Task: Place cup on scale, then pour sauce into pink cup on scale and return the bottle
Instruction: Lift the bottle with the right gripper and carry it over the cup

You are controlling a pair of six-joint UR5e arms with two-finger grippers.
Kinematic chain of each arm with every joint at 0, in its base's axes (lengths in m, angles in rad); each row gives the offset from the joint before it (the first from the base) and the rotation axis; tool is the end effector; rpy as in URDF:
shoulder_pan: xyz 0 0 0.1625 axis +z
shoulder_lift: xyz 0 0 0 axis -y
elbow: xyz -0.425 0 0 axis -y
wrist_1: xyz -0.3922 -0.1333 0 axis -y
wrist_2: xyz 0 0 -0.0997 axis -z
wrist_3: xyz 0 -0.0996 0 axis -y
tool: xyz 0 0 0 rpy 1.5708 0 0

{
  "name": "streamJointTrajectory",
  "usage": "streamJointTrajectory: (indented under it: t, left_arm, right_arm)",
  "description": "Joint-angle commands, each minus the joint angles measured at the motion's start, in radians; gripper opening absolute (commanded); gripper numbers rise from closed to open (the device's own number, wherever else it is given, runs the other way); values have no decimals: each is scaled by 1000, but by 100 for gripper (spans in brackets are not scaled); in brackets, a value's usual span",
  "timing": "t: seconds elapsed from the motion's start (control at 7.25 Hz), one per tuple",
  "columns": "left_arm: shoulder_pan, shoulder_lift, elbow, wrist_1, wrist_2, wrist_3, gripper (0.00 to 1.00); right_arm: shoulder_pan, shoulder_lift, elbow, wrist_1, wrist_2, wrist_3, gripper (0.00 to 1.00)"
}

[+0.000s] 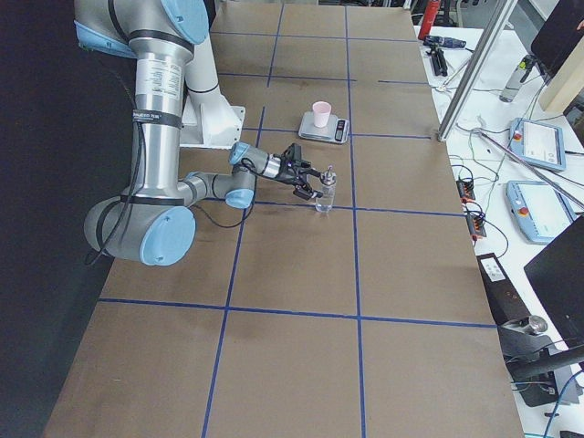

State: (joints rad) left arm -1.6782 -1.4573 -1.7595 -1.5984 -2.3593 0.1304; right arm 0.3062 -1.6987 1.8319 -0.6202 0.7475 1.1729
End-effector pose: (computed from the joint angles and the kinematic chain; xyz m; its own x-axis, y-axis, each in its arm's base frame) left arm -0.1105 -0.4400 0.6149 0.7165 0.1254 -0.6862 0.0136 0.9810 0.1935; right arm -0.3583 -0.3297 0.4755 0.7302 -0.0454 0.6817 -0.5857 0.4721 0.6588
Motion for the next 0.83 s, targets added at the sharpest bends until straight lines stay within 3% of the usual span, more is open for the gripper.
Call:
streamJointTrajectory:
  t: [0.0, 0.69]
  left_arm:
    - [0, 0, -2, 0, 0, 0, 100]
    - [0, 0, -21, 2, 2, 0, 100]
  right_arm:
    - [17, 2, -2, -1, -2, -15, 100]
    - [71, 85, -82, -1, 3, -50, 100]
